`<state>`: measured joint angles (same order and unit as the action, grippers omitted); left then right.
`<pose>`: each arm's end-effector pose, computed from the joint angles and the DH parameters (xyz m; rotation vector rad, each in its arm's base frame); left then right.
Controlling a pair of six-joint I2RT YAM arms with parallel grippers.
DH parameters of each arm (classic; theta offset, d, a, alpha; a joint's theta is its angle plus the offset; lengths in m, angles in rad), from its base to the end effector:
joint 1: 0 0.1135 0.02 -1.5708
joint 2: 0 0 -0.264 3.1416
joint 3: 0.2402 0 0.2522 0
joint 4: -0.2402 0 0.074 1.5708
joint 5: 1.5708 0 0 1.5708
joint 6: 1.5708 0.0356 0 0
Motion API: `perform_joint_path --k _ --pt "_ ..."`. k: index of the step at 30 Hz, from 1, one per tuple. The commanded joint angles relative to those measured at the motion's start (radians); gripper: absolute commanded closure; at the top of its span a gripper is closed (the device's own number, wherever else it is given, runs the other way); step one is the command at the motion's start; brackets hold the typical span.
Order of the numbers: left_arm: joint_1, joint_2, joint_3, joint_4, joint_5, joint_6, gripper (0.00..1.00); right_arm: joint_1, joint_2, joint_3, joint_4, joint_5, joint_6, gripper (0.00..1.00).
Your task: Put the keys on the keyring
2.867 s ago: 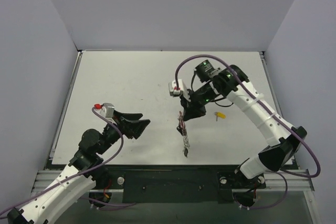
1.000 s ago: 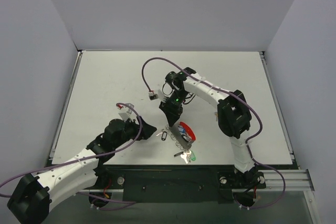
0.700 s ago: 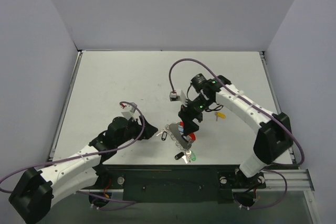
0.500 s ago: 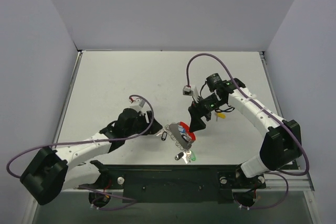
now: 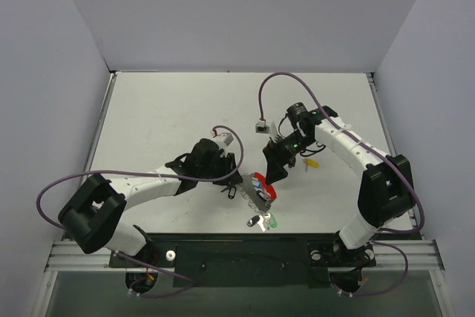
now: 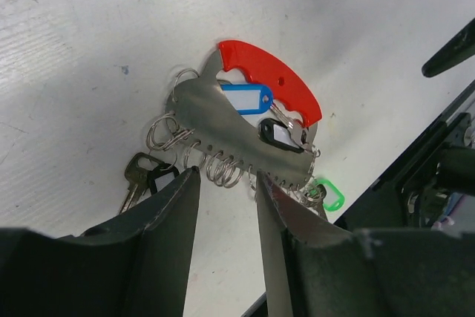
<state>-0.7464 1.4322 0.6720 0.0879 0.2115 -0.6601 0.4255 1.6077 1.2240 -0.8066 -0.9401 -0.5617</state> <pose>0.2060 -0.2007 0.1819 0.2278 2.4089 -0.9491 0.2747 0.1561 0.2531 -1.3714 2.0434 1.2093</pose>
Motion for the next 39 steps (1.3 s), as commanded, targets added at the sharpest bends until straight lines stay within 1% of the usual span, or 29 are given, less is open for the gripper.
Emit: perform_joint_path --k 1,5,12,17,20,23,29,31,39 --pt "-0.019 0.033 0.103 -0.154 -0.032 0.135 0.54 -0.005 0.009 0.04 -0.074 -0.028 -0.036 0.27" --pt "-0.019 0.109 0.195 -0.24 -0.021 0.183 0.55 -0.007 0.018 0.045 -0.083 -0.032 -0.044 0.27" --pt "-0.019 0.157 0.238 -0.261 -0.03 0.197 0.56 -0.008 0.031 0.051 -0.095 -0.032 -0.06 0.27" --pt "-0.019 0.162 0.255 -0.28 -0.046 0.212 0.56 -0.011 0.035 0.055 -0.105 -0.037 -0.069 0.27" --pt "-0.015 0.159 0.253 -0.266 -0.037 0.209 0.56 -0.014 0.037 0.055 -0.108 -0.039 -0.07 0.27" --pt "0.001 0.148 0.225 -0.206 -0.021 0.185 0.55 -0.016 0.037 0.055 -0.109 -0.04 -0.073 0.27" --pt "0.084 0.126 0.164 -0.103 0.072 0.113 0.55 -0.017 0.038 0.055 -0.112 -0.046 -0.075 0.27" --pt "0.097 0.131 0.146 -0.036 0.107 0.094 0.55 -0.017 0.035 0.055 -0.114 -0.046 -0.076 0.27" --pt "0.13 0.161 0.13 -0.014 0.129 0.079 0.55 -0.022 0.037 0.054 -0.117 -0.052 -0.081 0.27"
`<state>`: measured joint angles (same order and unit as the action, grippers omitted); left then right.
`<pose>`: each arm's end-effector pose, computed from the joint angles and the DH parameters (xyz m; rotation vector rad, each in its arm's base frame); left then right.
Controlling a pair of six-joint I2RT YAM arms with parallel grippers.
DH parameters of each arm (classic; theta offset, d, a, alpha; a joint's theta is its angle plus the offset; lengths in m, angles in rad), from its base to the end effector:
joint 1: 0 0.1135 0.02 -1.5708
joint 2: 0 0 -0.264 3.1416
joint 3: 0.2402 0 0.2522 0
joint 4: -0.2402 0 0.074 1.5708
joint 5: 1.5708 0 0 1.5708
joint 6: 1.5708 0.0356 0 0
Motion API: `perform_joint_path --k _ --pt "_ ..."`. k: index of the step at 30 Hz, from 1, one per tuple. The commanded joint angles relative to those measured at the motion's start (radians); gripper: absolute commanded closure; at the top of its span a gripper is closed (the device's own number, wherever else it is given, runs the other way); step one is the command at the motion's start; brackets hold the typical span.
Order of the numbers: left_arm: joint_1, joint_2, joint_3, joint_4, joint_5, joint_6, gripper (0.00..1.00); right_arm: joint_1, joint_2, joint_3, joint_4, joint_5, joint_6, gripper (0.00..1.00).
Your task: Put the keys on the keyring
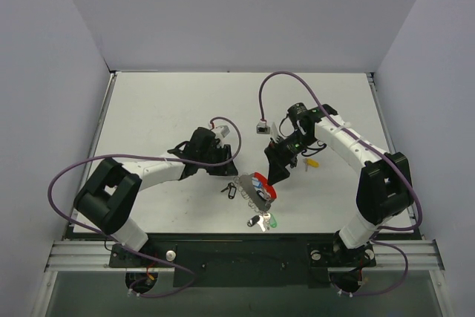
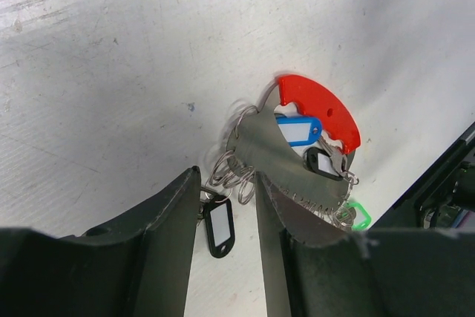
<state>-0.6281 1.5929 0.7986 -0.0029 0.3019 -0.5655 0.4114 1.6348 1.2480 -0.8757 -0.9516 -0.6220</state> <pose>0.2493 -0.1941 0.1675 0.2348 2.5126 -0.8935 0.2772 0.1526 0.2499 -1.3965 2.0562 1.2292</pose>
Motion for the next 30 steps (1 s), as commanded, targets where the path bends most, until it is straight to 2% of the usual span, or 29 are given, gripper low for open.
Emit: perform_joint_path --k 1,20,26,30 --pt "0.013 0.007 0.01 0.075 0.043 -0.016 0.55 -0.008 0.01 0.031 -0.048 -0.041 -0.021 0.27" --pt "0.018 0.09 0.022 0.078 0.144 0.004 0.6 -0.008 0.016 0.037 -0.065 -0.049 -0.033 0.27" --pt "0.018 0.107 0.019 0.092 0.166 -0.002 0.66 -0.008 0.016 0.037 -0.069 -0.05 -0.036 0.27" --pt "0.016 0.116 0.028 0.083 0.164 0.003 0.77 -0.008 0.014 0.041 -0.072 -0.052 -0.038 0.27"
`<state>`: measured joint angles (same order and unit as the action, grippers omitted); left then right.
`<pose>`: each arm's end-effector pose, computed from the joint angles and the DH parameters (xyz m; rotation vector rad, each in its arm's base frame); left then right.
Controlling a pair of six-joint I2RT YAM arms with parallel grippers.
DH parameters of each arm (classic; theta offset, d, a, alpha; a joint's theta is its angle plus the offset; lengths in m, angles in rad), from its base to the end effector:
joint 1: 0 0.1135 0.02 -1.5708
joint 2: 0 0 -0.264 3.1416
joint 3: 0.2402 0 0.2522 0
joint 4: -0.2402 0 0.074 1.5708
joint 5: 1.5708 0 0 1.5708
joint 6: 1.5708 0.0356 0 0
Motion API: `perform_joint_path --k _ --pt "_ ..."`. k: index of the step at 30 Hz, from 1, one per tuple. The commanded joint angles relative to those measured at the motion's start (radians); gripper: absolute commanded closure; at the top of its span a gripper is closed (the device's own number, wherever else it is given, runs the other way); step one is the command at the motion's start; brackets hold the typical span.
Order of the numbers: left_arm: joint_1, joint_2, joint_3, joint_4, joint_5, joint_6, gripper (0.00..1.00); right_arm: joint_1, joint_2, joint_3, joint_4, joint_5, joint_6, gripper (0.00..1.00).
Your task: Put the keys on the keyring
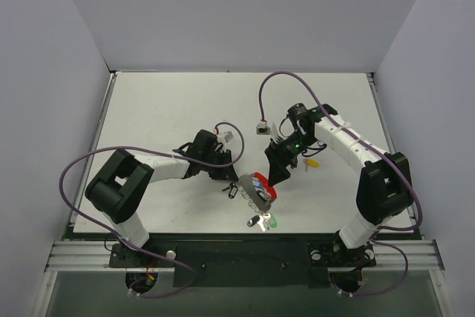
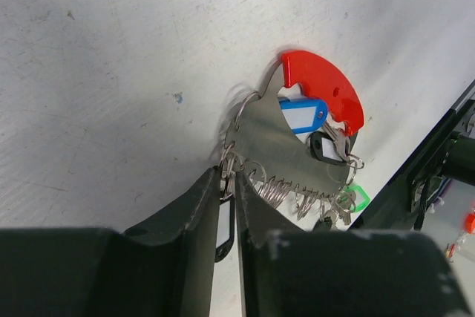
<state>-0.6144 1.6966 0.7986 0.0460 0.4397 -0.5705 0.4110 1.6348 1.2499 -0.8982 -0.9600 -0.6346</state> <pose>0.2549 -0.1984 0.1413 0.2748 2.5893 -1.0254 0.2755 0.1519 0.2501 -1.4026 2.0588 1.2450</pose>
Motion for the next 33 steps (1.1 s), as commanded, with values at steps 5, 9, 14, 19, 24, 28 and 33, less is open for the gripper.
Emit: perform_joint_path --k 5,9,14,19,24,28,33 --pt "0.002 0.003 0.039 0.028 0.021 0.018 0.97 -0.008 0.013 0.04 -0.054 -0.043 -0.03 0.27" --pt "0.001 -0.044 0.04 0.023 -0.001 0.057 1.0 -0.006 0.011 0.039 -0.059 -0.045 -0.037 0.27" --pt "-0.021 -0.185 0.04 0.006 -0.061 0.216 1.0 -0.008 0.007 0.043 -0.077 -0.045 -0.062 0.27" --pt "-0.048 -0.284 0.082 -0.09 -0.076 0.4 1.0 -0.008 -0.012 0.039 -0.099 -0.055 -0.112 0.28" --pt "-0.062 -0.354 0.157 -0.185 -0.07 0.517 1.0 -0.017 -0.052 0.049 -0.11 -0.066 -0.149 0.3" --pt "-0.065 -0.405 0.209 -0.232 -0.056 0.566 1.0 -0.017 -0.087 0.081 -0.113 -0.062 -0.169 0.3" --pt "-0.07 -0.469 0.251 -0.27 -0.018 0.647 1.0 -0.021 -0.121 0.138 -0.122 -0.063 -0.252 0.3"
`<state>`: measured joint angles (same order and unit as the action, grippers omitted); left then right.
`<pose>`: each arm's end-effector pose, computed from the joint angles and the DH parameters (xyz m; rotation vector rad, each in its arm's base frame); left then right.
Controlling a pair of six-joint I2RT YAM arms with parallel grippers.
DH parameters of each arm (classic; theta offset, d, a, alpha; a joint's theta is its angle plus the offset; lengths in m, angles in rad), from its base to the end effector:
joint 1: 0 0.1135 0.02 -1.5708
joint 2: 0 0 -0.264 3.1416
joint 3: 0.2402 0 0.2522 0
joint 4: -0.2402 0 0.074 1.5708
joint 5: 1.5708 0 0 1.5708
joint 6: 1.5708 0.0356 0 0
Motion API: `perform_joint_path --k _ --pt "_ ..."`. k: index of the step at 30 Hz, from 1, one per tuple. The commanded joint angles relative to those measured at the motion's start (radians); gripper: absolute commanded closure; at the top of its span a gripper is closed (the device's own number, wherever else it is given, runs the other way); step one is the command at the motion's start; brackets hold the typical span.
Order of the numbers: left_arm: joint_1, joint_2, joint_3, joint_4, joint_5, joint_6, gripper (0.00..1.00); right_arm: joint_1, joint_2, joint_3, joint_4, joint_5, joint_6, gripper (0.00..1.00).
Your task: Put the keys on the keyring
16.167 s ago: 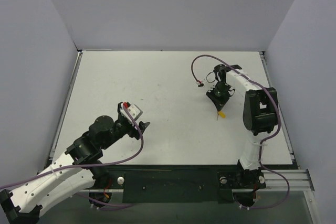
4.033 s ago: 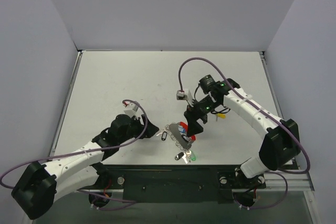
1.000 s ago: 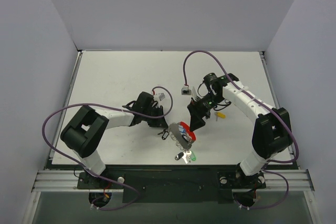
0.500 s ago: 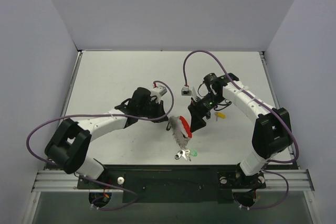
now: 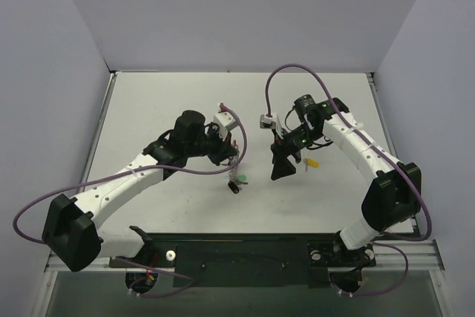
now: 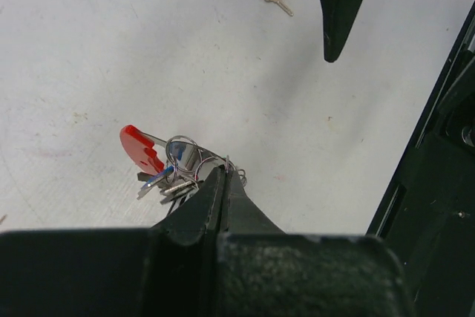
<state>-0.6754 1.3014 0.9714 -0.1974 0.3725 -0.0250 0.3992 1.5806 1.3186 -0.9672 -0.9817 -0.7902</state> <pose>0.2210 -0.1936 0.2914 0.9078 1.9632 -0.8047 0.2706 0.1463 0.2836 -1.5164 1.8500 1.1690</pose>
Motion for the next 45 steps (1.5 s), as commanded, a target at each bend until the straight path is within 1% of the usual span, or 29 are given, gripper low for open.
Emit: perform_joint_path --k 1,4,6,8,9,12,14,17,18,22,23,26,28,29,30,34,40,45 --pt "-0.01 -0.08 0.081 -0.033 0.054 0.109 1.0 -0.011 -0.07 0.089 -0.054 -0.052 -0.13 0.3" --pt "-0.012 -0.115 0.095 -0.053 0.071 0.123 1.0 -0.011 -0.082 0.122 -0.093 -0.101 -0.245 0.29" --pt "-0.012 -0.138 0.096 -0.062 0.092 0.142 1.0 -0.01 -0.093 0.133 -0.12 -0.15 -0.37 0.28" --pt "-0.018 -0.163 0.092 -0.063 0.101 0.168 1.0 -0.003 -0.096 0.146 -0.137 -0.178 -0.446 0.25" --pt "-0.023 -0.172 0.086 -0.062 0.115 0.189 1.0 -0.002 -0.096 0.155 -0.152 -0.184 -0.46 0.23" --pt "-0.035 -0.203 0.072 -0.054 0.134 0.218 1.0 0.013 -0.074 0.223 -0.192 -0.175 -0.471 0.23" --pt "-0.042 -0.214 0.069 -0.045 0.144 0.234 1.0 0.026 -0.07 0.249 -0.223 -0.172 -0.484 0.25" --pt "-0.058 -0.217 0.062 -0.017 0.16 0.234 1.0 0.059 -0.08 0.249 -0.226 -0.161 -0.491 0.28" --pt "-0.065 -0.215 0.062 -0.011 0.163 0.234 1.0 0.067 -0.083 0.249 -0.225 -0.152 -0.491 0.29" --pt "-0.096 -0.2 0.061 0.029 0.171 0.22 1.0 0.112 -0.087 0.277 -0.223 -0.132 -0.471 0.4" --pt "-0.098 -0.195 0.053 0.038 0.169 0.202 1.0 0.124 -0.084 0.292 -0.225 -0.13 -0.466 0.42" --pt "-0.11 -0.194 0.032 0.111 0.169 0.143 1.0 0.139 -0.073 0.318 -0.22 -0.14 -0.435 0.52" --pt "-0.116 -0.2 -0.002 0.168 0.171 0.102 1.0 0.15 -0.068 0.32 -0.217 -0.141 -0.423 0.55" --pt "-0.119 -0.203 -0.013 0.182 0.171 0.085 1.0 0.156 -0.064 0.315 -0.214 -0.138 -0.416 0.56" --pt "-0.121 -0.206 -0.029 0.238 0.175 0.064 1.0 0.159 -0.065 0.311 -0.208 -0.137 -0.409 0.57" --pt "-0.13 -0.205 -0.057 0.28 0.167 0.004 1.0 0.165 -0.068 0.3 -0.173 -0.124 -0.353 0.58" --pt "-0.139 -0.2 -0.062 0.285 0.146 -0.049 1.0 0.171 -0.083 0.255 -0.082 -0.089 -0.228 0.6" --pt "-0.138 -0.2 -0.062 0.239 0.132 -0.073 1.0 0.165 -0.085 0.232 -0.039 -0.066 -0.159 0.59"
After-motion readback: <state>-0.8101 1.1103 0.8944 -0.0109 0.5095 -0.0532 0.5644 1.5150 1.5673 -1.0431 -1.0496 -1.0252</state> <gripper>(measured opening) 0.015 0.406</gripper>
